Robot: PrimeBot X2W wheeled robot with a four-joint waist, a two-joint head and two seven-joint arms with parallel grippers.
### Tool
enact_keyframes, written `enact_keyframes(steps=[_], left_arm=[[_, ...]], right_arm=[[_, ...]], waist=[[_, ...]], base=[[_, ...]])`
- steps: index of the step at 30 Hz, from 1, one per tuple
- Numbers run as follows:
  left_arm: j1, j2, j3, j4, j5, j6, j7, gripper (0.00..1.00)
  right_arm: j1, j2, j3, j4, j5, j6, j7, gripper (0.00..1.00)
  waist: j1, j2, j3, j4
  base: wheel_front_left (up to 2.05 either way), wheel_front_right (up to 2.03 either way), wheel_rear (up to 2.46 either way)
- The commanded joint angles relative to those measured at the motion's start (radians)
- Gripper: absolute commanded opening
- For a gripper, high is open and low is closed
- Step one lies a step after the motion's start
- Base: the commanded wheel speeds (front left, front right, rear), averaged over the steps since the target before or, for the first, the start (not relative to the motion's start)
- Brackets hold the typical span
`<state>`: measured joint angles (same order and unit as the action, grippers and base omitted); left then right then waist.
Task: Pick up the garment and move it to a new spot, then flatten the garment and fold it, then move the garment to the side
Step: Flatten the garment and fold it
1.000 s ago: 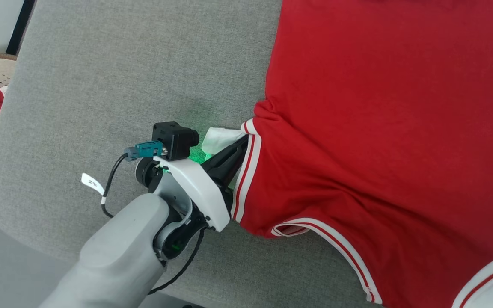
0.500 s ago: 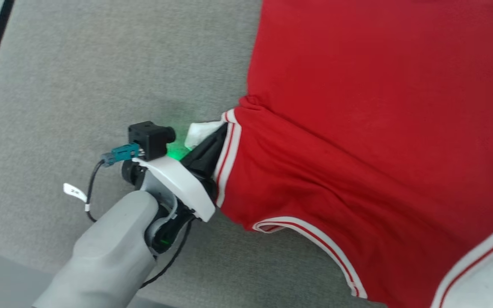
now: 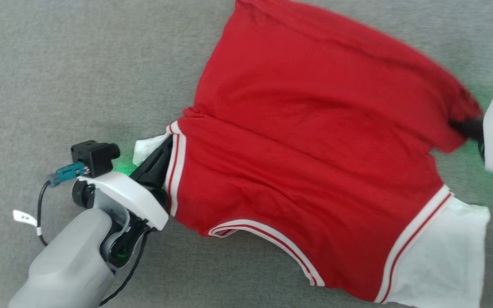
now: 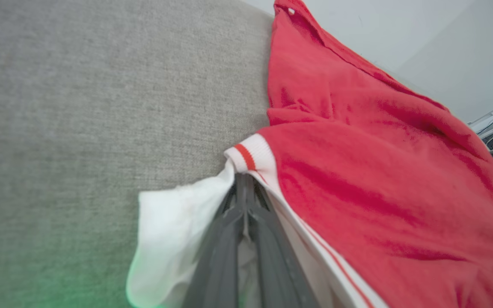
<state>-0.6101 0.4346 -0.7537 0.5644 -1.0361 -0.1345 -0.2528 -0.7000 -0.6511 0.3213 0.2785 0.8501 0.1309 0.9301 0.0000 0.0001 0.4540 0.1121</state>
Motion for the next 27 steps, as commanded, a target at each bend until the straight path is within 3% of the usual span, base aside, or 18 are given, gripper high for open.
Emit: enact_keyframes(steps=[1, 8, 13, 18, 19, 20, 21, 27], left_arm=[[0.045, 0.012, -0.004, 0.037, -0.008, 0.015, 0.012, 0.00], [0.067, 0.029, 0.003, -0.001, -0.021, 0.028, 0.016, 0.00], [0.068, 0.029, 0.002, -0.028, -0.024, 0.037, 0.022, 0.00], [0.067, 0.026, 0.003, -0.042, -0.030, 0.045, 0.028, 0.00], [0.068, 0.025, 0.003, -0.044, -0.029, 0.046, 0.027, 0.00], [0.070, 0.025, 0.002, -0.046, -0.029, 0.046, 0.027, 0.00], [0.073, 0.026, 0.002, -0.047, -0.031, 0.048, 0.027, 0.00], [0.098, 0.040, 0.004, -0.060, -0.041, 0.059, 0.030, 0.00]], right_arm=[[0.056, -0.006, 0.007, -0.014, 0.005, 0.000, 0.022, 0.00], [0.357, 0.003, -0.096, -0.238, 0.036, 0.000, 0.089, 0.00], [0.560, 0.090, -0.175, -0.313, -0.019, 0.000, 0.102, 0.00], [0.634, 0.187, -0.190, -0.265, -0.099, -0.002, 0.042, 0.00], [0.627, 0.201, -0.192, -0.257, -0.122, -0.002, 0.011, 0.26], [0.618, 0.205, -0.195, -0.245, -0.141, -0.003, -0.011, 0.45], [0.616, 0.213, -0.195, -0.233, -0.144, -0.004, -0.021, 1.00], [0.586, 0.180, -0.277, -0.354, -0.141, -0.008, -0.046, 1.00]], waist=[[0.0000, -0.0001, -0.017, -0.023], [0.0000, -0.0001, -0.029, -0.048], [0.0000, -0.0001, -0.024, -0.043], [0.0000, -0.0001, -0.012, -0.040], [0.0000, -0.0001, -0.011, -0.041], [0.0000, -0.0001, -0.010, -0.041], [0.0000, -0.0001, -0.010, -0.043], [0.0000, -0.0001, -0.026, -0.055]], base=[[0.00, 0.00, 0.00], [0.00, 0.00, 0.00], [0.00, 0.00, 0.00], [0.00, 0.00, 0.00], [0.00, 0.00, 0.00], [0.00, 0.00, 0.00], [0.00, 0.00, 0.00], [0.00, 0.00, 0.00]])
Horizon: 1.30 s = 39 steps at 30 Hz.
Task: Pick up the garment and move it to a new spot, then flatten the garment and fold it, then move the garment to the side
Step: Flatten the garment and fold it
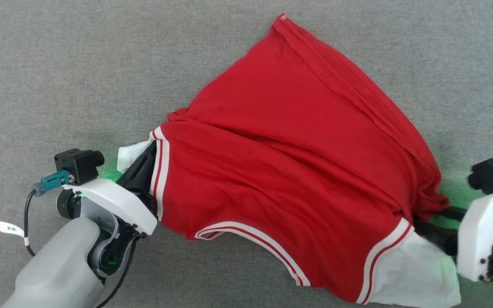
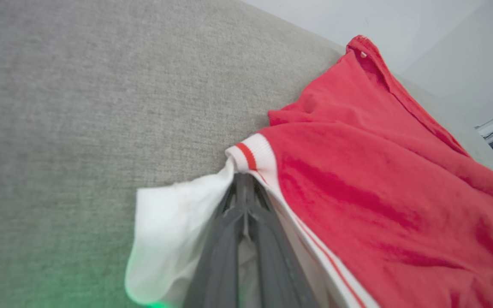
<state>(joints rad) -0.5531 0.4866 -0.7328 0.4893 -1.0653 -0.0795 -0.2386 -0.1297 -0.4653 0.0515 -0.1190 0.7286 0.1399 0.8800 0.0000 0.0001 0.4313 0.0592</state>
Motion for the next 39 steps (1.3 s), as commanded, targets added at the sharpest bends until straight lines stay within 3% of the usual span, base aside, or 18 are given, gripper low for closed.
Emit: enact_keyframes(steps=[1, 10, 17, 28, 39], left_arm=[[0.045, -0.009, -0.016, 0.011, -0.014, 0.007, 0.017, 0.00], [0.057, -0.003, -0.019, -0.035, -0.017, 0.025, 0.026, 0.00], [0.041, -0.023, -0.036, -0.052, -0.005, 0.023, 0.034, 0.00], [-0.022, -0.104, -0.081, -0.032, 0.017, -0.006, 0.041, 0.00], [-0.086, -0.205, -0.138, 0.048, 0.018, -0.041, 0.026, 0.00]], right_arm=[[0.014, -0.009, -0.031, 0.007, -0.019, -0.016, 0.008, 1.00], [-0.047, 0.001, -0.155, -0.256, -0.074, -0.009, 0.035, 1.00], [-0.193, -0.041, -0.082, -0.238, -0.112, -0.009, -0.028, 1.00], [-0.558, -0.122, 0.201, 0.100, -0.065, -0.009, -0.173, 1.00], [-0.865, -0.185, 0.499, 0.455, 0.024, -0.009, -0.155, 1.00]], waist=[[0.0000, -0.0001, -0.007, -0.003], [0.0000, -0.0001, -0.022, 0.020], [0.0000, -0.0001, -0.017, 0.073], [0.0000, -0.0001, 0.023, 0.209], [0.0000, -0.0001, 0.078, 0.344]], base=[[0.00, 0.00, 0.00], [0.00, 0.00, 0.00], [0.00, 0.00, 0.00], [0.00, 0.00, 0.00], [0.00, 0.00, 0.00]])
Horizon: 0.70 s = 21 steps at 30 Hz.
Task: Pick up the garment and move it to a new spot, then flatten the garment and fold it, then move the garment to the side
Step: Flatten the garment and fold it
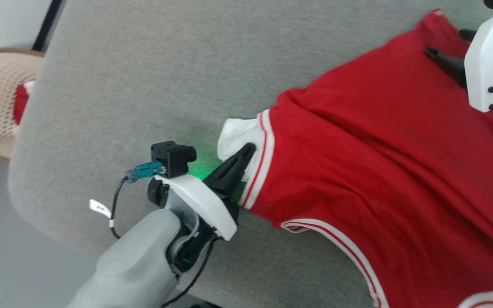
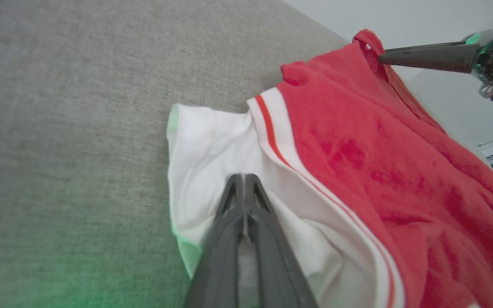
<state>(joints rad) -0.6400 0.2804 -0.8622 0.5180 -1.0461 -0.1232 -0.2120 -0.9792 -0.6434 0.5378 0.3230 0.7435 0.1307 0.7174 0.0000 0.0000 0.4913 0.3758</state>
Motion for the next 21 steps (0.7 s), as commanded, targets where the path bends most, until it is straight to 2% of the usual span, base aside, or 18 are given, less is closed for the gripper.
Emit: enact_keyframes(steps=[1, 7, 10, 11, 12, 21], left_arm=[[-0.001, -0.008, -0.013, 0.025, -0.004, 0.000, -0.002, 0.00], [-0.013, -0.035, -0.039, 0.062, -0.023, -0.003, -0.016, 0.00], [-0.021, -0.038, -0.062, 0.060, -0.045, -0.004, -0.023, 0.00], [-0.023, -0.037, -0.067, 0.061, -0.049, -0.004, -0.025, 0.00], [-0.026, -0.035, -0.072, 0.063, -0.054, -0.004, -0.027, 0.00], [-0.099, 0.030, -0.071, 0.100, -0.091, -0.001, 0.002, 0.00]], right_arm=[[-0.035, -0.012, 0.038, 0.039, 0.019, 0.000, 0.021, 1.00], [-0.104, -0.027, 0.195, 0.181, 0.075, 0.000, 0.139, 1.00], [-0.098, -0.016, 0.269, 0.284, 0.120, 0.000, 0.245, 1.00], [-0.096, -0.015, 0.282, 0.306, 0.130, 0.000, 0.268, 0.36], [-0.100, -0.016, 0.292, 0.321, 0.136, 0.000, 0.279, 0.00], [-0.206, -0.042, 0.283, 0.294, 0.149, -0.002, 0.148, 0.00]], waist=[[0.0000, 0.0000, 0.022, 0.038], [0.0000, 0.0000, 0.034, 0.076], [0.0000, 0.0000, 0.041, 0.082], [0.0000, 0.0000, 0.042, 0.083], [0.0000, 0.0000, 0.042, 0.083], [0.0000, 0.0000, 0.018, 0.028]], base=[[0.00, 0.00, 0.00], [0.00, 0.00, 0.00], [0.00, 0.00, 0.00], [0.00, 0.00, 0.00], [0.00, 0.00, 0.00], [0.00, 0.00, 0.00]])
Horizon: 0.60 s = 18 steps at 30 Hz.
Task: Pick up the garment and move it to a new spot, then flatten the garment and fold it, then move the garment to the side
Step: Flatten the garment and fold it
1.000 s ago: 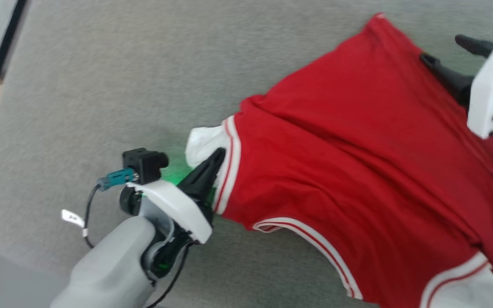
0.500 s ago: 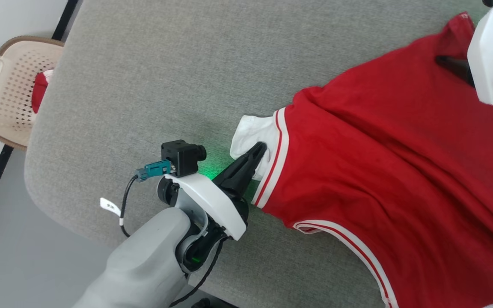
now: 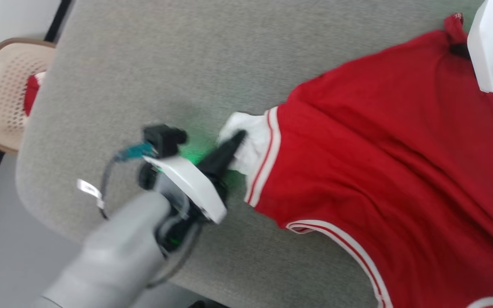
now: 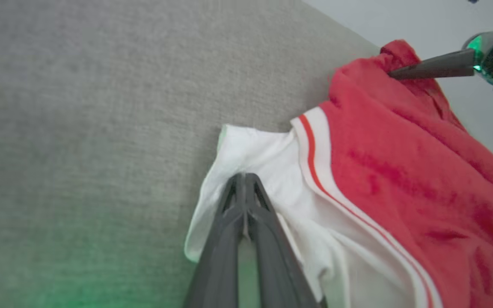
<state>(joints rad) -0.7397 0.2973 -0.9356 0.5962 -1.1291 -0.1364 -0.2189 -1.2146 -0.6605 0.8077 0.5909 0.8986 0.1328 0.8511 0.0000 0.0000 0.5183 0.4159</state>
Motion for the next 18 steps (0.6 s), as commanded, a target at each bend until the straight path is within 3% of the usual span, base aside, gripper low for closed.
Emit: enact_keyframes(steps=[1, 5, 18], left_arm=[[-0.013, 0.022, 0.008, 0.023, -0.013, 0.012, 0.014, 0.00], [-0.090, 0.073, 0.036, 0.028, -0.018, 0.015, 0.046, 0.00], [-0.371, 0.252, 0.068, -0.052, 0.044, 0.096, 0.259, 0.00]], right_arm=[[0.018, -0.028, 0.010, 0.018, -0.003, -0.004, -0.004, 0.00], [-0.013, -0.036, -0.015, -0.013, 0.014, -0.003, -0.069, 0.00], [-0.055, -0.072, -0.096, -0.095, 0.008, -0.002, -0.227, 0.00]], waist=[[0.0000, 0.0000, -0.015, -0.024], [0.0000, 0.0000, -0.039, -0.077], [0.0000, 0.0000, -0.121, -0.242]], base=[[0.00, 0.00, 0.00], [0.00, 0.00, 0.00], [0.00, 0.00, 0.00]])
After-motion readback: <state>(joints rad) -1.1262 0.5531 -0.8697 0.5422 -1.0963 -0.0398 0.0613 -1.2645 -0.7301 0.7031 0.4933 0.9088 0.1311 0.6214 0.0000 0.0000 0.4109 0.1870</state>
